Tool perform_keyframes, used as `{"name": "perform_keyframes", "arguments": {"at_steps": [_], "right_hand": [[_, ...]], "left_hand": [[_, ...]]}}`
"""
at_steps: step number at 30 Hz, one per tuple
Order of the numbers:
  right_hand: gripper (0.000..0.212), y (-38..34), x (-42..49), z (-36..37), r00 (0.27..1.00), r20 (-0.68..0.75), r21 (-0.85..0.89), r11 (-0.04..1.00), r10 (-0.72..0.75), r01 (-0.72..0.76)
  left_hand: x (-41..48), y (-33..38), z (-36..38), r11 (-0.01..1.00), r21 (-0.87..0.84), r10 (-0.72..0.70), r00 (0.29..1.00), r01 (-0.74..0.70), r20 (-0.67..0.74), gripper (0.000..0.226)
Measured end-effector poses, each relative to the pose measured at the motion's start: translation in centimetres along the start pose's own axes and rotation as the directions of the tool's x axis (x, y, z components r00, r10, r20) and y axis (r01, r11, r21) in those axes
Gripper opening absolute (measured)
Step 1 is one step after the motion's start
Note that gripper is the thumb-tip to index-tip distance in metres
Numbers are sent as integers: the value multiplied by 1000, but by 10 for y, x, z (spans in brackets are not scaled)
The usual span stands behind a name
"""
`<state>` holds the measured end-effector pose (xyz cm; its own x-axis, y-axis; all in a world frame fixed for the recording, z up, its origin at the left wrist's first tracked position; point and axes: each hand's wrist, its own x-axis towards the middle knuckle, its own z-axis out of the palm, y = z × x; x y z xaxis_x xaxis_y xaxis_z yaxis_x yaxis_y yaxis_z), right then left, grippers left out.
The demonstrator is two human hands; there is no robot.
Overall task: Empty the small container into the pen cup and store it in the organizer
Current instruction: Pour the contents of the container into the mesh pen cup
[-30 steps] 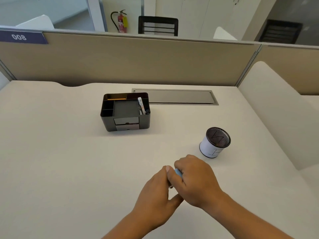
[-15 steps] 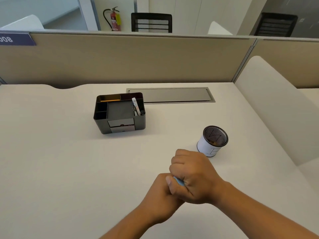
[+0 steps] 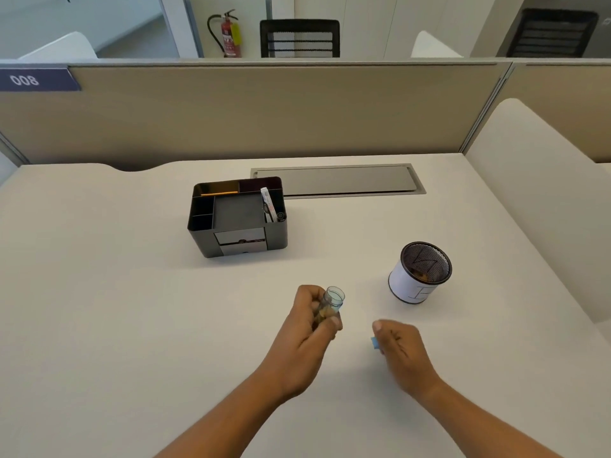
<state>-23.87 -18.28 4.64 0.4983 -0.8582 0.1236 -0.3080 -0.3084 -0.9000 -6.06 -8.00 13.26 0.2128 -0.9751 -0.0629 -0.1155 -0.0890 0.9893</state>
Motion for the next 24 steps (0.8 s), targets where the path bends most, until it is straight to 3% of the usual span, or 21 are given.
{"name": "perform_keyframes", "arguments": {"at_steps": [6, 12, 16, 24], "right_hand": [[40, 35, -24, 3, 989, 110, -278, 952, -99, 126], [41, 37, -21, 1, 992, 93, -249, 962, -86, 107], [40, 39, -22, 2, 992, 97, -239, 966, -76, 98], [44, 37, -21, 1, 993, 98, -241, 967, -59, 81]], "left_hand": [[26, -12, 6, 980, 196, 62, 994, -42, -93, 21], [77, 3, 26, 966, 248, 78, 997, -75, -5, 39], [121, 15, 46, 927, 347, 146, 989, -142, 15, 30], [175, 18, 83, 746, 601, 217, 958, -288, 189, 27]]}}
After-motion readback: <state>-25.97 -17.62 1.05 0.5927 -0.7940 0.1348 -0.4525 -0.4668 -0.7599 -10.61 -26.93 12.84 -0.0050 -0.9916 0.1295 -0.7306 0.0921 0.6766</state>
